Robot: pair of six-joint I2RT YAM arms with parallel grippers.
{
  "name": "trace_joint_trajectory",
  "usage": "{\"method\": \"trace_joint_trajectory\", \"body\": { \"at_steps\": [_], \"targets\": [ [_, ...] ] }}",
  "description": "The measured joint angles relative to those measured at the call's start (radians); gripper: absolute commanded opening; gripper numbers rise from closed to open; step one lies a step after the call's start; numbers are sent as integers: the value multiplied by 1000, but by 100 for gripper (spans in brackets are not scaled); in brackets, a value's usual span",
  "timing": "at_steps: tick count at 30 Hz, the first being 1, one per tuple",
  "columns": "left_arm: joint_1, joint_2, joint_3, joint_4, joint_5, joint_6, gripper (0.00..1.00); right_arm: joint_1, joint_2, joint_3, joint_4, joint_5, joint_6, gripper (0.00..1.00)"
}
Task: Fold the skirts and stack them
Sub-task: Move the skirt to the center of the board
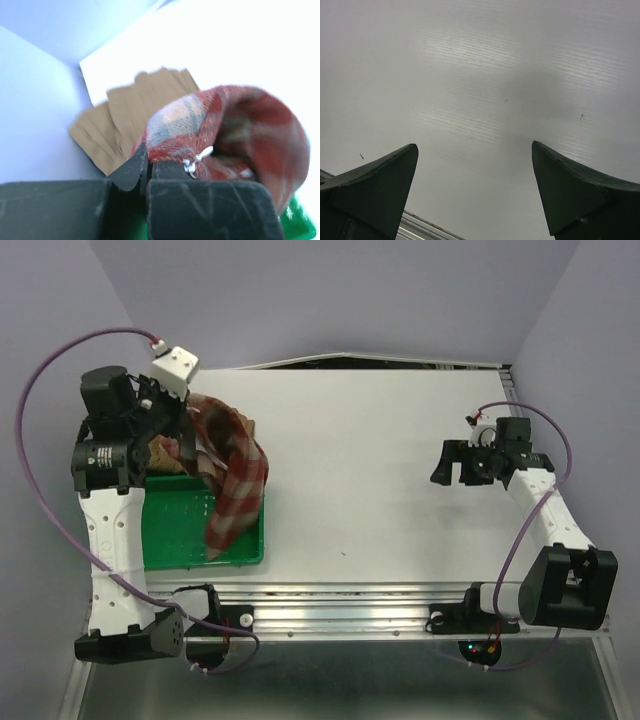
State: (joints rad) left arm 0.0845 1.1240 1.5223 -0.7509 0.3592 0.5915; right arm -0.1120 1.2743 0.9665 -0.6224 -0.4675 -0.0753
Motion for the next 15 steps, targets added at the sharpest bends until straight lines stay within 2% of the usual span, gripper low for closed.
{"method": "trace_joint_trajectory", "body": {
  "at_steps": [7, 11, 15],
  "targets": [
    [-23, 136, 435, 52, 98, -193, 0, 0, 8, 42, 1, -15, 0, 100],
    [-177, 264, 620, 75, 120, -272, 0, 0, 7, 66, 1, -11, 0, 100],
    [-338, 403, 725, 98, 122, -317, 0, 0, 7, 101, -1, 2, -2, 100]
  ]
}}
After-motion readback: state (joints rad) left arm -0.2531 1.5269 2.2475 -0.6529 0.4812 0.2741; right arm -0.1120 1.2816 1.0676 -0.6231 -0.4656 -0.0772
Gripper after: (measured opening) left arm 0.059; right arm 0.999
